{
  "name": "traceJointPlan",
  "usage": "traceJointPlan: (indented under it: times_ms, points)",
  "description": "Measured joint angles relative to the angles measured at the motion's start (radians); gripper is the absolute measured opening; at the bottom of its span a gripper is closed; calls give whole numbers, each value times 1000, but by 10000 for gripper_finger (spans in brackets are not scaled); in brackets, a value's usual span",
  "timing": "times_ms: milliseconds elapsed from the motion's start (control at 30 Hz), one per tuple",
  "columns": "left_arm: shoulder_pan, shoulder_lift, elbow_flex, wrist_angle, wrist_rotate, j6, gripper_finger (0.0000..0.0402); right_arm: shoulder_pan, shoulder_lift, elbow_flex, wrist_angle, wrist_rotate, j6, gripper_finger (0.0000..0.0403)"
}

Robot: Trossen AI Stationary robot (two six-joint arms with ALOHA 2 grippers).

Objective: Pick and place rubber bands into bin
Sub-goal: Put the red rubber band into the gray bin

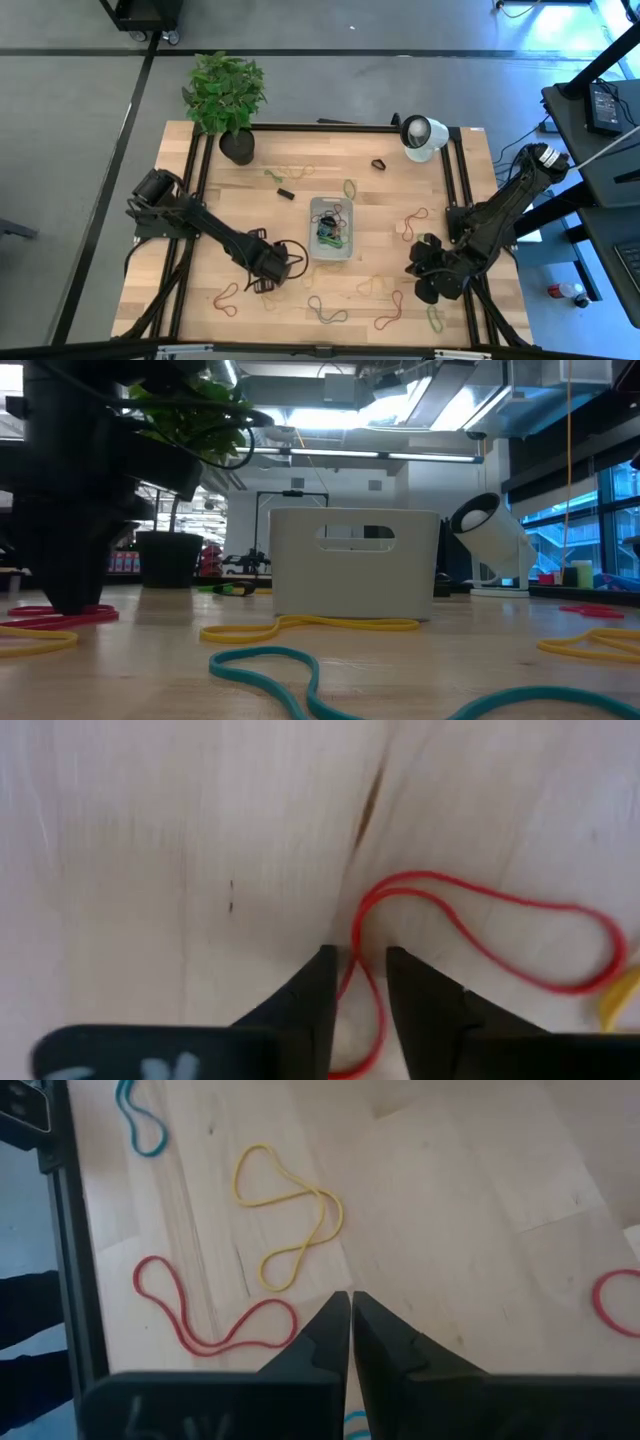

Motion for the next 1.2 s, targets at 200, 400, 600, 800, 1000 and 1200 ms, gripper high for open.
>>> traceJointPlan:
  times_ms: [200, 400, 600, 800, 1000, 1200]
  points:
    - [-20, -24, 15, -12, -28, -179, 6, 18, 0, 0, 1, 2, 0, 21]
    - [-28, -100, 139, -191, -66, -253, 2, 41, 0, 0, -1, 55, -1, 21]
    - [-27, -134, 351, -427, -154, -257, 2, 47, 0, 0, -12, 89, -1, 21]
    - [34, -135, 552, -532, -285, -156, 2, 47, 0, 0, -10, 99, -2, 21]
    - [152, -128, 645, -458, -348, 33, 2, 47, 0, 0, -6, 109, -1, 21]
    - [262, -120, 647, -274, -343, 182, 2, 47, 0, 0, -4, 109, 2, 21]
